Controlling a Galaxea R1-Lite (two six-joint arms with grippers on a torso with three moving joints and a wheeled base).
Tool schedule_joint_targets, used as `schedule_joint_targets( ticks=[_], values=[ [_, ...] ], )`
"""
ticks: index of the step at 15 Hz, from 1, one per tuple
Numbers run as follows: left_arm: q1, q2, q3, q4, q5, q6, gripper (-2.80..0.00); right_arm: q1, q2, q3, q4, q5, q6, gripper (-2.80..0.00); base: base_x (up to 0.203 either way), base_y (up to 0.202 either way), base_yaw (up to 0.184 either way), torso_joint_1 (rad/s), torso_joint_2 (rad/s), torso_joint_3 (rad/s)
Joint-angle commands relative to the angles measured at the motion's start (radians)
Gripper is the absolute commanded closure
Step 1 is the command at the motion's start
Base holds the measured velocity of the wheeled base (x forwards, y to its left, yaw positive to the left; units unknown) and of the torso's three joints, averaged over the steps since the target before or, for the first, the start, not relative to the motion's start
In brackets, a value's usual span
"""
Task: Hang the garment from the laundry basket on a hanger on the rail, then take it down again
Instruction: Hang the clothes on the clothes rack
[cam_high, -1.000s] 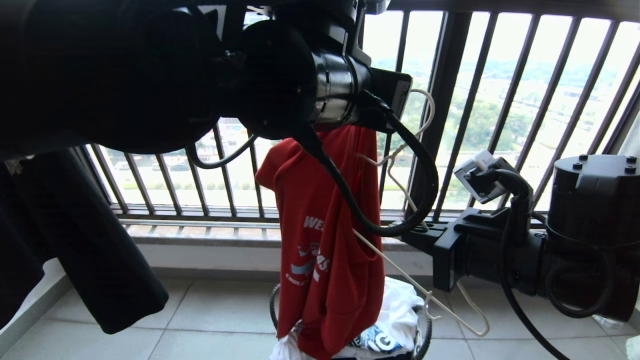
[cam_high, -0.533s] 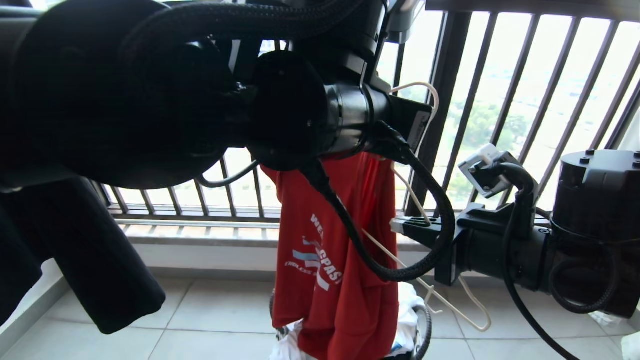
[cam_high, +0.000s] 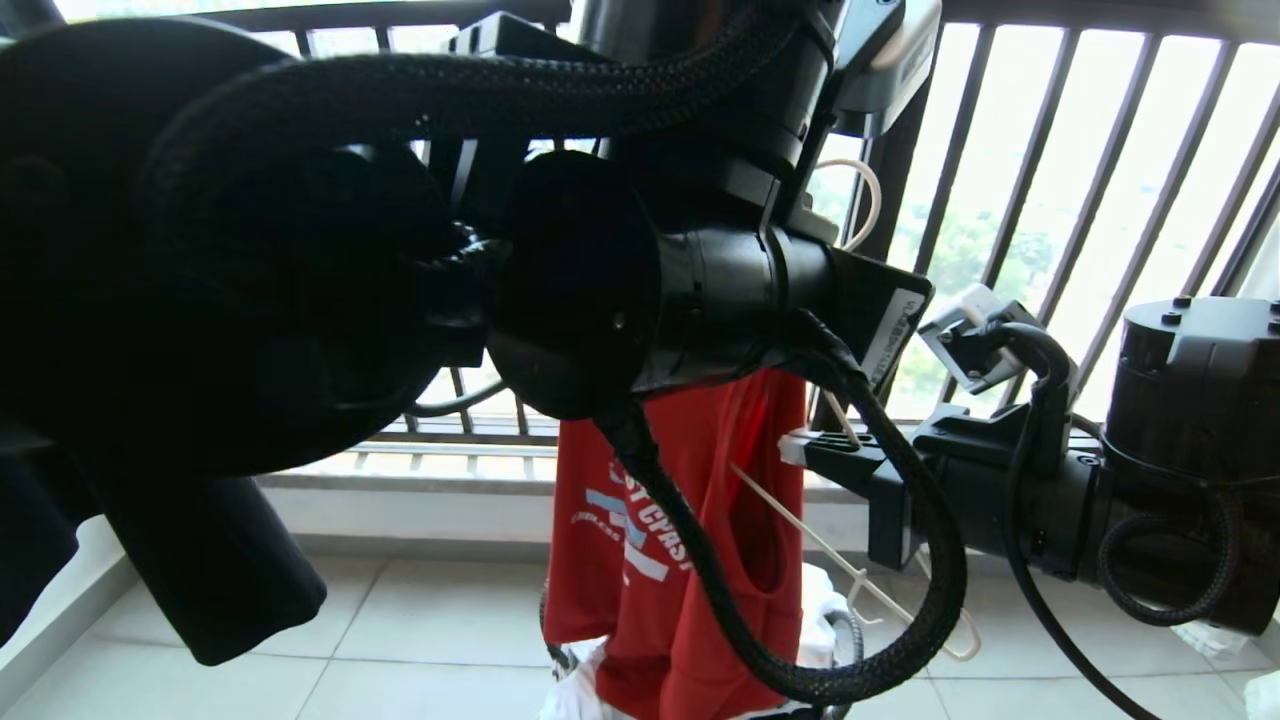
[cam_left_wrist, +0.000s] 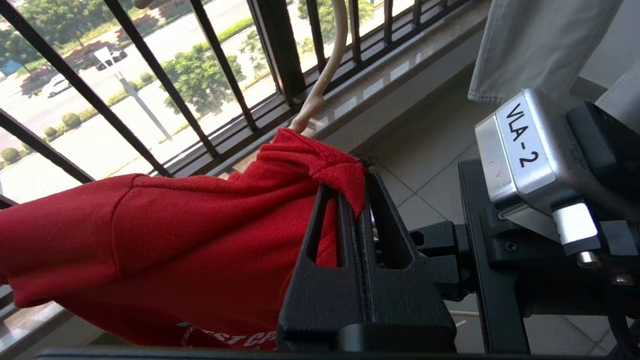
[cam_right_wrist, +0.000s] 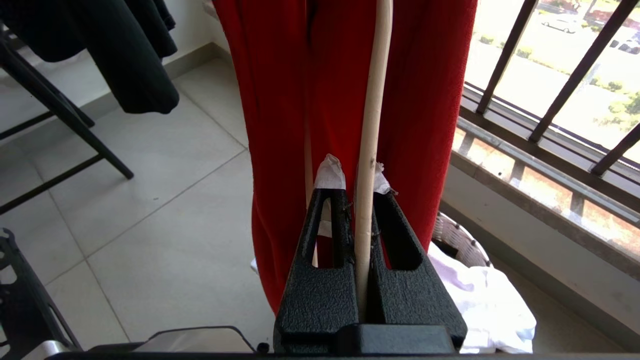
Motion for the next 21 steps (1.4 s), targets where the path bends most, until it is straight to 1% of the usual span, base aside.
schedule_joint_targets(
  ticks=[1, 6, 7, 12, 14, 16, 17, 20, 21],
  values=[
    [-0.009, -0.010, 0.011, 0.000, 0.003, 0.002, 0.00, 0.000, -0.002, 0.000, -0.004, 0.001, 0.000, 0.00, 0.000, 0.000, 0.000, 0.000, 0.00, 0.000],
    [-0.013, -0.026, 0.018, -0.002, 0.004, 0.006, 0.00, -0.013, -0.004, -0.005, -0.004, 0.001, 0.000, 0.00, 0.000, 0.000, 0.000, 0.000, 0.00, 0.000],
    [-0.014, -0.027, 0.021, -0.002, 0.004, 0.006, -2.80, -0.017, -0.004, -0.005, -0.004, 0.001, 0.000, 0.00, 0.000, 0.000, 0.000, 0.000, 0.00, 0.000],
    [-0.024, -0.054, 0.047, 0.008, 0.006, 0.008, -2.80, -0.037, -0.008, -0.013, -0.004, 0.001, 0.000, 0.00, 0.000, 0.000, 0.000, 0.000, 0.00, 0.000],
    [-0.033, -0.085, 0.062, 0.075, 0.009, 0.006, -2.80, -0.048, -0.012, -0.015, -0.004, 0.001, -0.001, 0.00, 0.000, 0.000, 0.000, 0.000, 0.00, 0.000],
    [-0.038, -0.131, 0.098, 0.103, 0.016, 0.002, -2.80, -0.055, -0.015, -0.020, -0.002, 0.002, -0.001, 0.00, 0.000, 0.000, 0.000, 0.000, 0.00, 0.000],
    [-0.040, -0.151, 0.110, 0.105, 0.026, 0.001, -2.80, -0.055, -0.015, -0.020, -0.002, 0.001, -0.001, 0.00, 0.000, 0.000, 0.000, 0.000, 0.00, 0.000],
    [-0.028, -0.223, 0.146, 0.106, 0.095, 0.001, -2.80, -0.058, -0.022, -0.021, -0.001, 0.001, 0.000, 0.00, 0.000, 0.000, 0.000, 0.000, 0.00, 0.000],
    [-0.002, -0.258, 0.161, 0.107, 0.102, 0.002, 0.00, -0.058, -0.027, -0.023, -0.001, 0.002, -0.001, 0.00, 0.000, 0.000, 0.000, 0.000, 0.00, 0.000]
  ],
)
